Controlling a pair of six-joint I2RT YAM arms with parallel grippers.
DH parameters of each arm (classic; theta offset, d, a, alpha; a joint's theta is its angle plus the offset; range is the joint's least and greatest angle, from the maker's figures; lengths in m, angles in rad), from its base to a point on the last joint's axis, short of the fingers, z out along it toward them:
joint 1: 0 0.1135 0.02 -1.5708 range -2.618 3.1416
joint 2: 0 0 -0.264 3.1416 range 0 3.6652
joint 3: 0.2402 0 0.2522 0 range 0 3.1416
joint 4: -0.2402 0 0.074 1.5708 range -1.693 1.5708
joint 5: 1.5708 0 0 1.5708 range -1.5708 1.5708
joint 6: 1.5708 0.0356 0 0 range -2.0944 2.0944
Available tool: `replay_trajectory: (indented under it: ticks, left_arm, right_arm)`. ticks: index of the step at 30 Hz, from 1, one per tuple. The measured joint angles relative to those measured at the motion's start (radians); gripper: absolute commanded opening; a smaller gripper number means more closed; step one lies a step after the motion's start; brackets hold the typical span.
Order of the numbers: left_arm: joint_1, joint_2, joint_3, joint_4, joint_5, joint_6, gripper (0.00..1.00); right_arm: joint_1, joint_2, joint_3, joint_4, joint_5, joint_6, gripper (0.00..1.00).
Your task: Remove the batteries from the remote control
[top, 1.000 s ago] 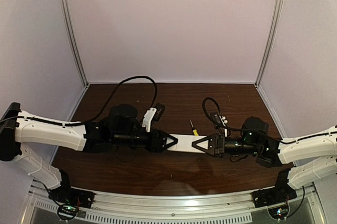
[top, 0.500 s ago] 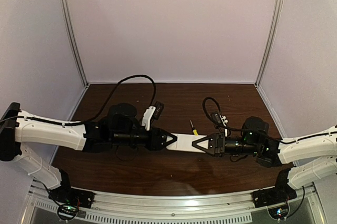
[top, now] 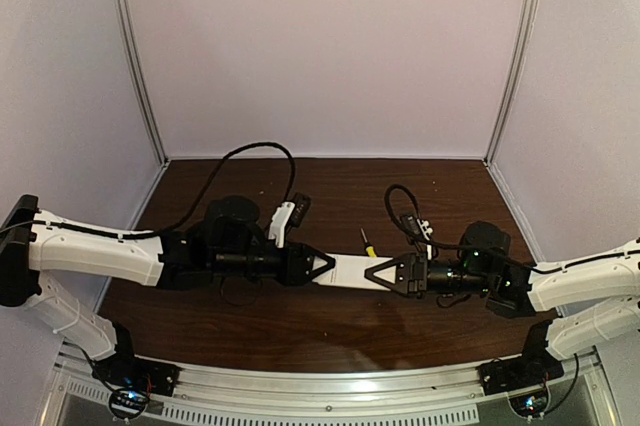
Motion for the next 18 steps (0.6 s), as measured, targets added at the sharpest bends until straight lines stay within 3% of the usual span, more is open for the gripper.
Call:
replay_trajectory:
  ticks: [11,18]
  left_arm:
    - [-0.004,-0.001,-0.008,-0.003,-0.014,0.015,0.56]
    - [-0.002,-0.006,-0.014,-0.019,-0.025,0.02,0.61]
  right_arm:
    - [0.002,0.0,0.0,0.0,-0.006,0.006,0.0]
    - [0.003,0.008,0.0,0.002,-0.009,0.008,0.0]
